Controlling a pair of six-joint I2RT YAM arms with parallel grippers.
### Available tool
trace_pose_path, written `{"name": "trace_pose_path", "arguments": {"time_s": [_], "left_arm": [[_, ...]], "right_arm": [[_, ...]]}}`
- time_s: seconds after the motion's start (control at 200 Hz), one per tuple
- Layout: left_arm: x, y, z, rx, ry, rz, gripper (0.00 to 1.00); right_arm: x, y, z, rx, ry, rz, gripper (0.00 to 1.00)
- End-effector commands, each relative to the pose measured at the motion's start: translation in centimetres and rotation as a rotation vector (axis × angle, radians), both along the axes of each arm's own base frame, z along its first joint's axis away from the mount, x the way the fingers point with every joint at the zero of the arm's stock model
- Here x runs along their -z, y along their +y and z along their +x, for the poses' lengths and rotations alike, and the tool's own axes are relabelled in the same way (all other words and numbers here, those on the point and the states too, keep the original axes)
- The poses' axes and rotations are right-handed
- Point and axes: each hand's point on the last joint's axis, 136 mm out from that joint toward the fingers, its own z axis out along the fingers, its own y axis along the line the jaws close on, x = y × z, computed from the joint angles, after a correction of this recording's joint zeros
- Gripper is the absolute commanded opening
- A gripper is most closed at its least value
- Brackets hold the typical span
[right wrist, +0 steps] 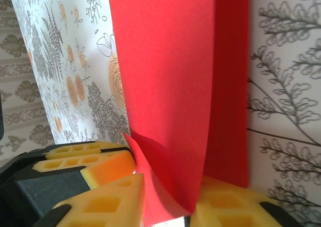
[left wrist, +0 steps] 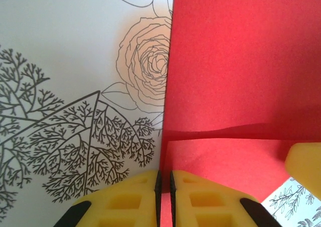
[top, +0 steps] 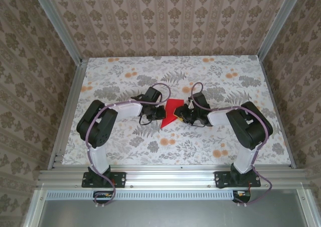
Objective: Fold a paper plane with a square sheet of paper (pick it up from the middle)
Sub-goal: Fourth fold the wing at the center of the table.
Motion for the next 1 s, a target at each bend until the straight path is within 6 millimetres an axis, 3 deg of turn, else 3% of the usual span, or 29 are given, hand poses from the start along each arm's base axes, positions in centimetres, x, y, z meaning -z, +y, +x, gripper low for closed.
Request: {"name": "trace_pose_path", "arguments": {"time_s": [0.0,0.215,0.465,0.66,0.785,0.995], "left_arm": [[-0.1,0.1,0.2,0.0,0.011,0.005,0.16],[-2.5,0.6,0.1,0.027,-0.065,-0.025,0.29],[-4.9,-0.4,-2.1,0.158,-0.203,-0.172,0.45],[-5.5,-2.2,-3.8,0.291,-0.313,-0.249,0.65],[-5.0,-2.9,-4.7,0.354,-0.356,-0.239,0.68],[-4.8,-4.2,-5.6,0.474,-0.463,-0.18,0.62]], "right_arm": [[-0.4,1.0,0.2,-0.028,0.0,0.011,0.21],[-0.2,-0.6,-0.8,0.019,0.056,-0.101,0.04],[-0.2,-2.5,-3.3,0.054,0.165,-0.266,0.03],[-0.3,-2.9,-3.2,0.129,0.214,-0.282,0.0],[-0.7,-3.3,-2.9,0.187,0.226,-0.277,0.0],[-1.3,-4.0,-2.6,0.271,0.235,-0.233,0.0]]}}
